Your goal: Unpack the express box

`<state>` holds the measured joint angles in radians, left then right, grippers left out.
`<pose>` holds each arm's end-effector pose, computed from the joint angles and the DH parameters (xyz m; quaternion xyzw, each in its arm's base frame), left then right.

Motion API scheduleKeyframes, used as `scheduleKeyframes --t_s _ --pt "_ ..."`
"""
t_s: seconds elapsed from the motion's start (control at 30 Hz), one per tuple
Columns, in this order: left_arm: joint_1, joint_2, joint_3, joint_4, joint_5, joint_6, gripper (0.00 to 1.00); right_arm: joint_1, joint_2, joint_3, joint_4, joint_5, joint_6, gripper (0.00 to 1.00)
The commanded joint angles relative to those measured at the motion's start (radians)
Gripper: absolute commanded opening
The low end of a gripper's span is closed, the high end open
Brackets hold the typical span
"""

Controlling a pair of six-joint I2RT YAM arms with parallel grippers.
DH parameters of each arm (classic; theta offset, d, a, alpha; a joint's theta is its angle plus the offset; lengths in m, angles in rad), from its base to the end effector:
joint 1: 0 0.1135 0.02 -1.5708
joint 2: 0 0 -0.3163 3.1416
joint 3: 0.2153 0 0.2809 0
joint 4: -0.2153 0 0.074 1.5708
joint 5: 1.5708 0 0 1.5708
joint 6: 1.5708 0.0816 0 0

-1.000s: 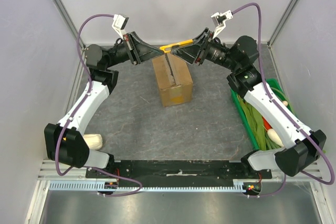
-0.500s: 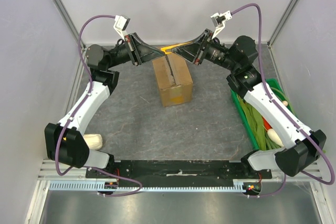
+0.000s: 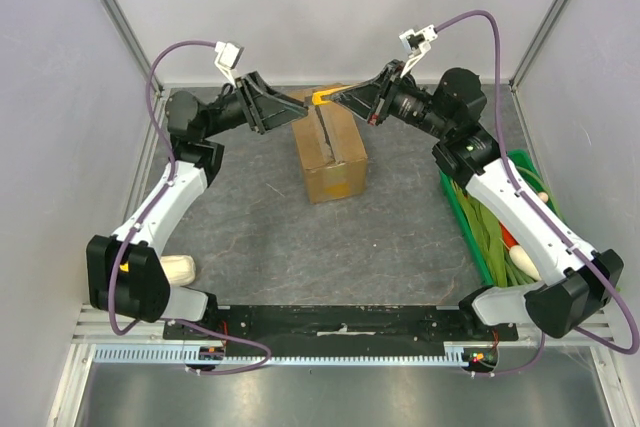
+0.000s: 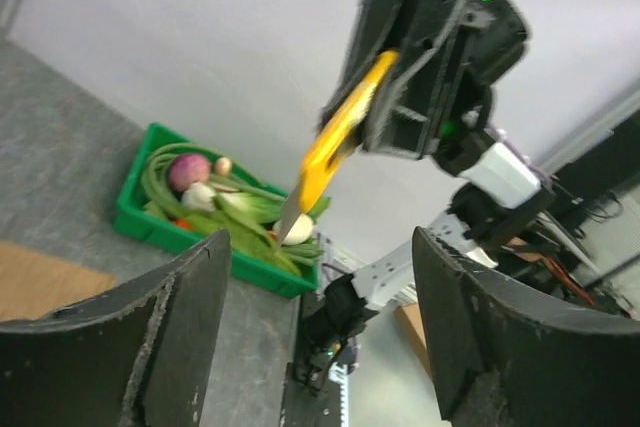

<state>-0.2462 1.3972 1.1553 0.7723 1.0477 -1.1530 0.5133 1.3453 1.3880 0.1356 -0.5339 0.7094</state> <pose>0.3175 -0.1527 0.4756 0.2017 0.5770 -0.6740 0.4148 0.2957 0.2143 0.5190 -0.1409 0.6355 0.5633 0.5089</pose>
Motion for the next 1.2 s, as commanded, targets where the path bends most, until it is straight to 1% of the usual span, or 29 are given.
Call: scheduleKeyframes --t_s 0.0,0.03,0.1,0.13,0.17,0.2,0.27,0.3,0.4,0.43,0.5,0.6,0.77,0.83,0.87,1.0,1.03,1.13,1.17 --pt "0.079 -0.032 -0.09 -0.028 -0.035 0.139 0.81 0.001 -0.055 0.037 -0.085 0.127 -0.096 0.0" --pt "0.093 -0.033 -0.101 -0.053 -0.052 0.165 0.85 0.001 -0.057 0.039 -0.1 0.149 -0.108 0.0" --pt "0.126 -0.049 -0.143 -0.102 -0.067 0.267 0.87 0.001 -0.055 0.034 -0.158 0.193 -0.126 0.0" --pt "0.134 -0.052 -0.149 -0.161 -0.119 0.31 0.88 0.001 -0.057 0.029 -0.166 0.231 -0.142 0.0" --pt "0.145 -0.052 -0.152 -0.267 -0.144 0.391 0.89 0.004 -0.061 0.011 -0.169 0.257 -0.142 0.0" --pt "0.15 -0.04 -0.14 -0.328 -0.162 0.424 0.89 0.007 -0.063 0.0 -0.16 0.273 -0.145 0.0" --pt "0.157 -0.021 -0.126 -0.425 -0.244 0.475 0.9 0.02 -0.058 -0.013 -0.152 0.317 -0.159 0.0" --pt "0.157 -0.012 -0.112 -0.497 -0.268 0.484 0.9 0.024 -0.051 -0.017 -0.154 0.328 -0.163 0.0" --pt "0.159 0.031 -0.085 -0.6 -0.435 0.454 0.88 0.051 -0.035 -0.029 -0.159 0.396 -0.191 0.0" --pt "0.159 0.058 -0.075 -0.619 -0.46 0.447 0.86 0.056 -0.031 -0.03 -0.162 0.405 -0.198 0.0" --pt "0.159 0.1 -0.048 -0.624 -0.501 0.434 0.84 0.07 -0.015 -0.041 -0.165 0.433 -0.214 0.0" --pt "0.157 0.186 -0.025 -0.527 -0.471 0.417 0.81 0.086 0.0 -0.052 -0.174 0.471 -0.24 0.0" --pt "0.153 0.351 0.081 -0.499 -0.462 0.382 0.76 0.105 0.028 -0.066 -0.188 0.522 -0.258 0.0" --pt "0.14 0.378 0.099 -0.49 -0.445 0.375 0.74 0.11 0.044 -0.07 -0.192 0.528 -0.263 0.0" --pt "0.136 0.391 0.112 -0.485 -0.439 0.377 0.74 0.11 0.051 -0.072 -0.194 0.552 -0.266 0.0" --pt "0.116 0.454 0.153 -0.495 -0.408 0.381 0.73 0.114 0.084 -0.067 -0.2 0.569 -0.272 0.0" --pt "0.116 0.468 0.158 -0.498 -0.405 0.38 0.66 0.116 0.089 -0.063 -0.203 0.574 -0.274 0.0" --pt "0.105 0.479 0.165 -0.516 -0.397 0.392 0.53 0.117 0.109 -0.055 -0.22 0.586 -0.278 0.0" --pt "0.096 0.482 0.168 -0.53 -0.394 0.413 0.5 0.116 0.113 -0.047 -0.223 0.595 -0.278 0.0"
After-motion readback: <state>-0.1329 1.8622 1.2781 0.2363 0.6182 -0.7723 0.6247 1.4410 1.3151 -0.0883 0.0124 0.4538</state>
